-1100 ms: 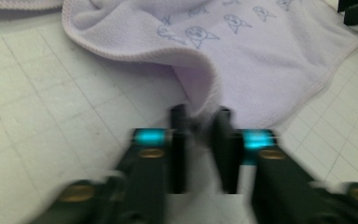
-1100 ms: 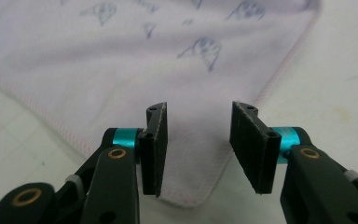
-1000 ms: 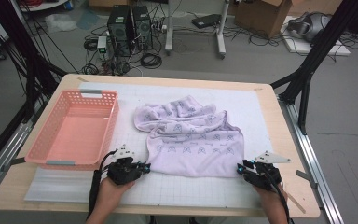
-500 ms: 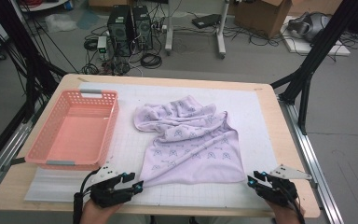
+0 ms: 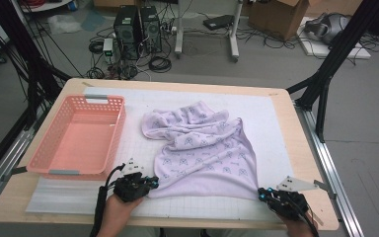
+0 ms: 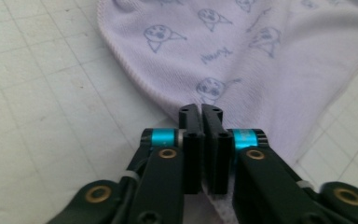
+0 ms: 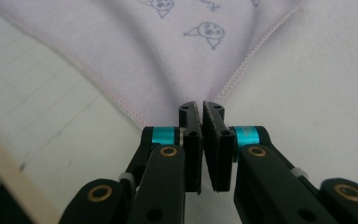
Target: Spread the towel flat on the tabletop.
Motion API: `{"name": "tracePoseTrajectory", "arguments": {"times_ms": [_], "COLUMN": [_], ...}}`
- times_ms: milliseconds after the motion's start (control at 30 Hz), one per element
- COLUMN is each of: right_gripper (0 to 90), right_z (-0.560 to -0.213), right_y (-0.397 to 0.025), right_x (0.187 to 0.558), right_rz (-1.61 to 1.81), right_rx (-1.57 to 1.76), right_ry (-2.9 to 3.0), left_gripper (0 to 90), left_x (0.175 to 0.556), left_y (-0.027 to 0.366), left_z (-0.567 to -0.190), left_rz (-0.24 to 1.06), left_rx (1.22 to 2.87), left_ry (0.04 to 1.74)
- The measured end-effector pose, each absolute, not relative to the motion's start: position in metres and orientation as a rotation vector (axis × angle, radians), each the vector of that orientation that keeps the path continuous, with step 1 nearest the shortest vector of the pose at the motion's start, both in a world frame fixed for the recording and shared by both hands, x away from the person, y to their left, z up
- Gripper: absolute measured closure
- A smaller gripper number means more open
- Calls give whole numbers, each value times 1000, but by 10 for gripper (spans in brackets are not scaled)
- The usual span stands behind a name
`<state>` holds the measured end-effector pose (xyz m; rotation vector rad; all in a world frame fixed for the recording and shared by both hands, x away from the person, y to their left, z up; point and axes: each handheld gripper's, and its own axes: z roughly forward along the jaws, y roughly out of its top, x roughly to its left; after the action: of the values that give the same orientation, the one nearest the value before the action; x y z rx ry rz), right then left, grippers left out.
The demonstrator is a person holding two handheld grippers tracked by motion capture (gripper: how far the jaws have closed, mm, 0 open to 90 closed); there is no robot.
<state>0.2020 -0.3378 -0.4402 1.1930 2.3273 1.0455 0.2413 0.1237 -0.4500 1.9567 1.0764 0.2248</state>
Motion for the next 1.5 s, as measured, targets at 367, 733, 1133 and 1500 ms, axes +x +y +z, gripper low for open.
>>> {"name": "tracePoseTrajectory", "arguments": {"times_ms": [367, 733, 1133, 1500], "right_gripper": [612, 602, 879, 554], "right_z": [-429, -449, -448, -442], "right_y": [-357, -325, -315, -324], "right_x": [174, 255, 304, 271], "right_rz": [1098, 1031, 972, 1109], "right_rx": [1235, 1255, 1273, 1309], "right_ry": [2290, 2201, 2031, 2032], "left_gripper": [508, 680, 875, 515], "left_x": [223, 277, 326, 278], "left_y": [134, 110, 112, 128], "left_z": [-441, -451, -443, -447], "left_rz": [199, 276, 488, 337], "left_rx": [1829, 1976, 1843, 1836], "left_ry": [1036, 1031, 1169, 1126]}}
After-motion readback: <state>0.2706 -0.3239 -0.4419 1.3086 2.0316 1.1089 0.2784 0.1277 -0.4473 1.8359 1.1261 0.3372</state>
